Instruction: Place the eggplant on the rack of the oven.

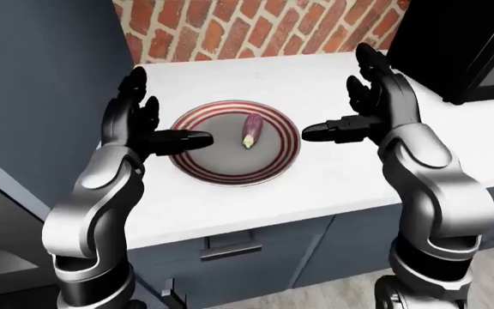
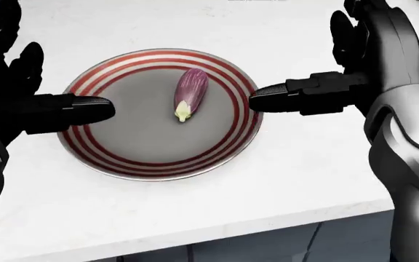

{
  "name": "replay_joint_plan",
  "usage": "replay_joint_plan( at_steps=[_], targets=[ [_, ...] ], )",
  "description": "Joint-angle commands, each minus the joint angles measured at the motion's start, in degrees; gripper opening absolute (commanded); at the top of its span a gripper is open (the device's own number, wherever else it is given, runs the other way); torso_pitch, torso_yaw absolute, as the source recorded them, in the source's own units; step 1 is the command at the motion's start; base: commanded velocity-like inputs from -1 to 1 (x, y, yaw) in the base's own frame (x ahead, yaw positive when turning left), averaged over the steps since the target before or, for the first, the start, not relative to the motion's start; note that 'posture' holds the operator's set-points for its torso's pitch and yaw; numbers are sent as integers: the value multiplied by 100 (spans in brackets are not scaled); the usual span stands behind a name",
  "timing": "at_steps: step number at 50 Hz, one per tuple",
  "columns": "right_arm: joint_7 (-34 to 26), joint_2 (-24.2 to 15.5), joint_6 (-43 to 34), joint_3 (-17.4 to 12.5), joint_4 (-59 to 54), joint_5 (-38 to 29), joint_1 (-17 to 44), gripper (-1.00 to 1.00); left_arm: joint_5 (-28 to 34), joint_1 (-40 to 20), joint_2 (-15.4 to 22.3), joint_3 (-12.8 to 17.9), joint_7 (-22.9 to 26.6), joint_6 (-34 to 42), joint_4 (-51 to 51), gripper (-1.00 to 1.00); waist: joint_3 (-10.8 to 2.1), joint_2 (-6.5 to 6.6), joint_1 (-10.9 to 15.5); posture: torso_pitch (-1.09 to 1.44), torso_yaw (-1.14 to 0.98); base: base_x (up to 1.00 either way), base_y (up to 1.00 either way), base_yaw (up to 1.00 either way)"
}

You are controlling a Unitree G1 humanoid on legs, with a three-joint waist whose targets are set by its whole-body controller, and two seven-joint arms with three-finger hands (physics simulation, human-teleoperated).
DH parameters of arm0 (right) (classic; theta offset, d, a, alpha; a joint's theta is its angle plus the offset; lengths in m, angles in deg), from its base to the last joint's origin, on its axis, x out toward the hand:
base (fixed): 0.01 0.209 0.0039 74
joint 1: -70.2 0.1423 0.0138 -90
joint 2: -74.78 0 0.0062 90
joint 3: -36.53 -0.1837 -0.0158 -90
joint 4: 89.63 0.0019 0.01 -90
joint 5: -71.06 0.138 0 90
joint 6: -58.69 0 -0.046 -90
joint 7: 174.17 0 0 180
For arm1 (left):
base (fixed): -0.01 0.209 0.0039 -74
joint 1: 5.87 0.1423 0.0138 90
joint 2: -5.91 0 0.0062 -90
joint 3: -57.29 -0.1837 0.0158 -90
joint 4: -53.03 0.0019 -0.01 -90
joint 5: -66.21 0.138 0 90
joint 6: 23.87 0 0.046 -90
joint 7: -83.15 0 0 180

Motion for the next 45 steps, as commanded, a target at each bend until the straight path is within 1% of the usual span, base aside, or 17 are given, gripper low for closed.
replay_joint_plan(
  at_steps=[1,14,15,16,17,19,24,25,26,28,32,34,36,38,41,43,45],
  targets=[
    [56,-92,283,-70,-103,51,321,100,-6,-217,53,18,43,-256,-207,100,-155,66,-6,0,0,0,0,0],
    [304,-190,352,-141,-151,437,350,100,12,-213,28,0,81,-249,-230,100,-217,116,36,0,0,0,0,0],
    [345,-197,294,-164,-119,471,378,100,13,-206,26,6,80,-240,-245,100,-343,136,69,0,0,0,0,30],
    [373,-215,308,-168,-130,486,379,100,12,-215,28,9,81,-231,-246,100,-317,131,119,0,0,0,0,73],
    [389,-246,400,-120,-123,449,328,100,33,-190,17,-5,99,-291,-200,100,-149,89,-24,0,0,0,0,0],
    [400,-253,428,-127,-131,453,321,100,33,-193,18,8,106,-300,-199,100,-210,122,38,0,0,0,0,0],
    [408,-284,422,-101,-123,439,321,100,16,-218,29,24,103,-307,-194,100,-217,116,41,0,0,0,0,0],
    [402,-297,399,-83,-124,419,320,100,10,-218,30,26,98,-297,-204,100,-331,125,48,0,0,0,0,12],
    [402,-287,373,-74,-118,408,322,100,6,-217,29,24,94,-292,-214,100,-305,129,188,0,0,0,0,100],
    [404,-281,347,-74,-102,389,330,100,-6,-222,31,35,92,-290,-213,100,-211,113,110,0,0,0,0,100],
    [381,-265,341,-73,-59,378,321,100,-8,-206,33,26,90,-299,-225,100,-198,359,65,0,0,0,0,100],
    [371,-265,353,-62,-59,357,319,100,-15,-204,30,27,87,-299,-236,100,-240,376,37,0,0,0,0,59],
    [365,-263,363,-69,-59,339,310,100,-19,-206,33,29,84,-292,-243,100,-263,493,61,0,0,0,0,31],
    [346,-261,380,-51,-58,320,288,100,-23,-212,25,23,68,-284,-248,100,-252,433,118,0,0,0,0,26],
    [354,-242,384,-78,-51,296,289,100,-11,-192,21,8,79,-324,-229,100,-206,236,111,0,0,0,0,34],
    [372,-229,376,-72,-83,290,300,100,-5,-190,14,-6,82,-320,-236,100,-36,166,126,0,0,0,0,0],
    [377,-229,367,-43,-98,265,310,100,-5,-208,19,2,89,-314,-227,100,-38,12,132,0,0,0,0,0]
  ],
)
